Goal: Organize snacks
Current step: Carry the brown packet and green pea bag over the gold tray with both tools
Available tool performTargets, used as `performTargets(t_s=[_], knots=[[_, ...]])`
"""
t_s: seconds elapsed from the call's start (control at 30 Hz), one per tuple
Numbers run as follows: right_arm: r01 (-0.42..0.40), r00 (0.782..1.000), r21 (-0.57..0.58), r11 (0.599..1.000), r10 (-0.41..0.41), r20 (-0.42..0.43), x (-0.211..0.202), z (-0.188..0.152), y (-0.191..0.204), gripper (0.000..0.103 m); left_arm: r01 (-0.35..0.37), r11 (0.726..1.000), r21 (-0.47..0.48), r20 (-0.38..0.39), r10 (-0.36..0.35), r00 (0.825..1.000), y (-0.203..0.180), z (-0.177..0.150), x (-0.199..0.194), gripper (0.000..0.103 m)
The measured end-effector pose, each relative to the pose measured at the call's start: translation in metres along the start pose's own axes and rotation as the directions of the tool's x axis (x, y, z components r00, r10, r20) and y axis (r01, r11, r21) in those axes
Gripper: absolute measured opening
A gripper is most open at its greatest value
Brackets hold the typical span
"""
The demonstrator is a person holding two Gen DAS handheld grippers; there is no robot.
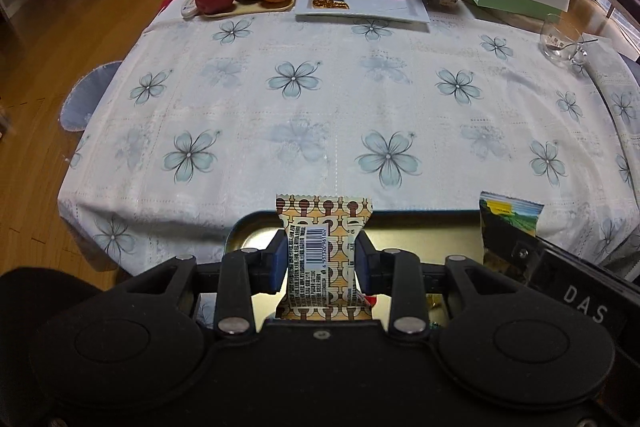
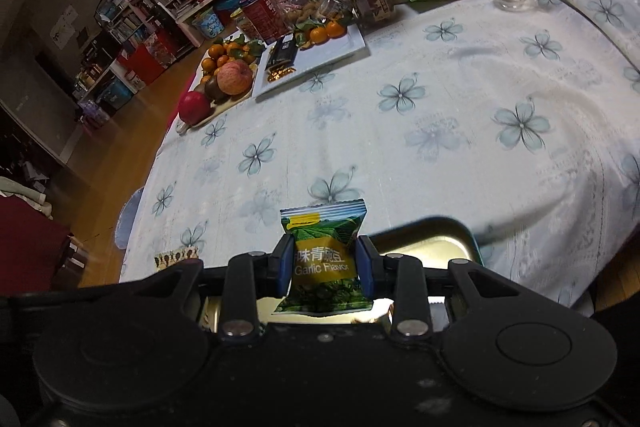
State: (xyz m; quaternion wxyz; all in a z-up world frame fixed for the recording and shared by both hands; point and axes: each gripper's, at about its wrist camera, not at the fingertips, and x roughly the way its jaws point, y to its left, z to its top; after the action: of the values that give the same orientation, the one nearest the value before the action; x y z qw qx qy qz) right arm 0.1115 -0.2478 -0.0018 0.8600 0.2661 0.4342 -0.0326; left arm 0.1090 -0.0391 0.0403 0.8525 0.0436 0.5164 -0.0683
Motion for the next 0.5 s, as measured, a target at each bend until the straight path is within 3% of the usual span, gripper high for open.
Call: performTargets(t_s=[0.27, 0.5], knots=[[0.035, 0.999, -0.039, 0.999, -0.035, -0.01, -0.014, -0.06, -0.004, 0.034, 0.006, 0.999, -0.041, -0.04, -0.008, 0.999, 0.016, -0.048, 0.007, 0.042], [0.035, 0.999, -0.069, 0.997, -0.036, -0.013, -0.013, -0.086, -0.005, 0.034, 0.004, 0.998, -0.055, -0.069, -0.008, 0.998, 0.023, -0.06, 0.022, 0.042]])
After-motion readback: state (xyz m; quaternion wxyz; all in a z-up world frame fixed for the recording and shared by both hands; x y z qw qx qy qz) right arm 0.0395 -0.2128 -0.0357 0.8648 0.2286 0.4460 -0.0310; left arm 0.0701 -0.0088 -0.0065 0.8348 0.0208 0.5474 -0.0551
